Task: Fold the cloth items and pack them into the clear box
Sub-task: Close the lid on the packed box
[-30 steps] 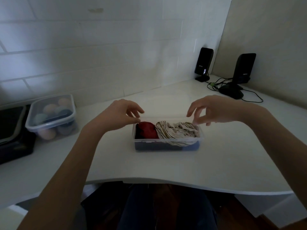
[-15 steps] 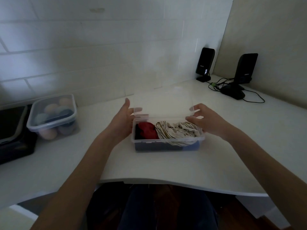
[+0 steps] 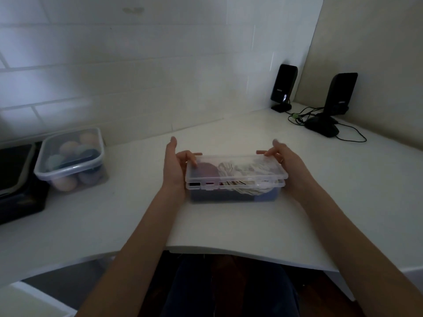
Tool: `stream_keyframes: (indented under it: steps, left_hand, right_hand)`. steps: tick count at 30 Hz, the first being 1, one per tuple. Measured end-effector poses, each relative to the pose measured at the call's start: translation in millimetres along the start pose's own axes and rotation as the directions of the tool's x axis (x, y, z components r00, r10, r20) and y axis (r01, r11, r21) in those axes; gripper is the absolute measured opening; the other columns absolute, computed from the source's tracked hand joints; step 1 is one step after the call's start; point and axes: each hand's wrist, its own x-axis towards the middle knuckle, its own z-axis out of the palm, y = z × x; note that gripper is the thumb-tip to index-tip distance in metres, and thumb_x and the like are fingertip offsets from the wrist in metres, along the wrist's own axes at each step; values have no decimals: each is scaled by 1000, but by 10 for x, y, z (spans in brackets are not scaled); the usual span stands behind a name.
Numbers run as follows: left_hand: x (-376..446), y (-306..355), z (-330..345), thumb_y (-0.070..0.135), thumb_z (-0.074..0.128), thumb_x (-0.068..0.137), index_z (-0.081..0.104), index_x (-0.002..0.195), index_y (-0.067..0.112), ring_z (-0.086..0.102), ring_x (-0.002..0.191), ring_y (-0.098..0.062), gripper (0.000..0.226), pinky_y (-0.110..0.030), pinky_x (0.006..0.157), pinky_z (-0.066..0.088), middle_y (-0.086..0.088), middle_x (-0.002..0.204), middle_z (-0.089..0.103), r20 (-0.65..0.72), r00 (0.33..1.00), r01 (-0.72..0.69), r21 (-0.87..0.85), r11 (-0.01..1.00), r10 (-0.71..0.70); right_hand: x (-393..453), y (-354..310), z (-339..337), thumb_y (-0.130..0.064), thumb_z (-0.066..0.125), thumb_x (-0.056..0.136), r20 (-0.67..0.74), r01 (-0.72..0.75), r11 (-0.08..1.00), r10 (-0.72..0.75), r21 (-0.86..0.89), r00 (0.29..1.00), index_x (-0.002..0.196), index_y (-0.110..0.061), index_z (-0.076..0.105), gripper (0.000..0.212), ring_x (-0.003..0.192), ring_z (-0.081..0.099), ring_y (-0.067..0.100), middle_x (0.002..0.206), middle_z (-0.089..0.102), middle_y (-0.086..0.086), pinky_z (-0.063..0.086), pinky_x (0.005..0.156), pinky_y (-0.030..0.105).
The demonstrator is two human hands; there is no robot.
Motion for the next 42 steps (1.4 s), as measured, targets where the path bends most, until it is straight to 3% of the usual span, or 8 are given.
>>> stream_keyframes:
  steps: [3,7,12,20,29,32,36,42]
  left_hand:
    - [-24,7,-49,47,43,91,52,44,15,54,63,-20,58,-21,52,45,-8,63,55,44,996,-85,280,956,76]
    - [-129,0,-112,27,58,88,50,71,17,59,76,-24,21,-29,65,46,-5,80,61,138,986,-155,531,833,95]
    - [-212,14,-256,14,72,77,47,100,19,62,100,-28,34,-36,85,53,-12,114,59,338,941,-196,551,811,-2]
    - [-258,-32,-237,13,68,80,47,107,21,62,97,-21,35,-30,80,55,-1,107,59,326,944,-237,544,805,58]
    - [-281,19,-211,22,68,82,48,110,24,62,101,-22,35,-26,80,56,-4,118,57,290,957,-206,628,750,19]
    - [-298,10,-198,28,63,85,54,109,29,52,117,-21,26,-42,102,45,-3,132,50,266,955,-288,744,603,127]
    - [-384,-141,-200,39,36,93,57,125,24,17,144,-17,42,-36,118,4,-1,154,29,426,808,-518,843,145,408]
    - [-344,-90,-352,44,68,76,49,132,31,13,145,-15,60,-41,119,5,2,149,37,586,770,-625,771,120,252]
  right_hand:
    - [-52,27,-59,-17,60,87,114,21,997,-13,-70,993,90,-11,62,7,72,67,17,90,67,7,55,62,23]
    - [-136,32,-109,-12,61,87,158,76,967,-38,-242,987,104,-16,62,18,78,65,17,92,68,7,54,68,25]
    - [-177,10,-128,-20,65,85,164,90,945,-39,-314,986,111,-13,62,27,89,66,21,104,68,13,52,82,34]
    - [-354,104,-53,-51,60,75,140,169,929,-128,-330,982,126,-24,51,58,97,66,12,113,64,-2,50,85,28]
    - [-441,63,-8,-27,66,84,158,237,841,-182,-487,970,134,-28,44,55,97,63,7,114,58,-4,54,74,15]
    - [-462,146,69,-24,57,91,84,331,708,-360,-624,929,122,-27,57,31,118,55,17,132,54,1,45,91,20]
    - [-535,267,137,-30,41,98,123,385,453,-507,-804,853,125,-27,58,32,141,27,15,156,24,0,27,109,24]
    - [-524,199,-60,-26,76,74,386,542,483,-389,-688,837,124,-42,49,60,146,8,7,152,30,-7,16,118,34]
